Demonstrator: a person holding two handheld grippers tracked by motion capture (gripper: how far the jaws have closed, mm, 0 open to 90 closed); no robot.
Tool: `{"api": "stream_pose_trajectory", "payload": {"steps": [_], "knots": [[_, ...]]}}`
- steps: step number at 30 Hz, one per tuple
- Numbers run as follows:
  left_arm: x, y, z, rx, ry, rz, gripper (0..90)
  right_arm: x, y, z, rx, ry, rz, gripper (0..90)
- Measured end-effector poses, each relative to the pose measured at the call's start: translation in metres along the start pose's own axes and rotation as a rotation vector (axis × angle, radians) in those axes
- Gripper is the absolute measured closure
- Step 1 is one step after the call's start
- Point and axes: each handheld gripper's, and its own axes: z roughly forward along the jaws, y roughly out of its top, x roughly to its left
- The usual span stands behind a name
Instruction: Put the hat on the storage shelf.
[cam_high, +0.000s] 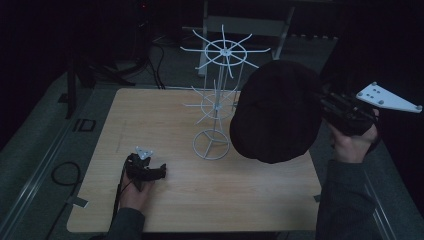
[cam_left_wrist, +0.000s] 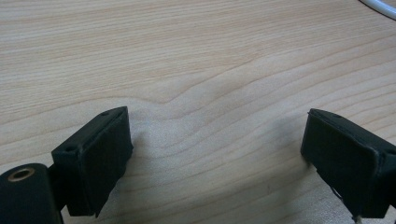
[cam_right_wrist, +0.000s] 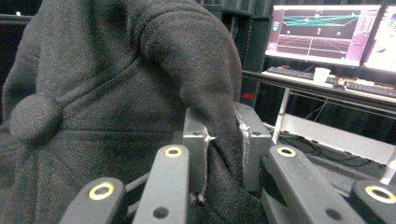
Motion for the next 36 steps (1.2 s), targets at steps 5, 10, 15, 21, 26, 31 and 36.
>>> {"api": "stream_pose_trajectory", "payload": {"steps": [5,10,15,21,26,31,36], "knots": [[0.000,0.000,0.000,0.001,0.000,0.001,9.2,0.000,0.007,0.009,-0.013,0.016,0.009,76.8],[0.000,0.000,0.000,0.001,0.000,0.001,9.2,0.002,0.014,0.015,-0.022,0.025,0.003,76.8],[0.000,0.000,0.000,0.001,0.000,0.001,9.2,-0.002,0.016,0.031,-0.002,0.039,0.023,76.7],[0.000,0.000,0.000,0.001,0.000,0.002,9.2,-0.005,0.009,0.047,0.040,0.033,0.030,75.8],[0.000,0.000,0.000,0.001,0.001,0.001,9.2,-0.006,0.003,0.056,0.050,0.062,0.047,74.9],[0.000,0.000,0.000,0.000,0.002,0.003,9.2,-0.003,0.002,0.062,0.065,0.076,0.044,74.0],[0.000,0.000,0.000,0.000,0.001,0.002,9.3,0.000,0.001,0.066,0.061,0.083,0.042,73.0]]}}
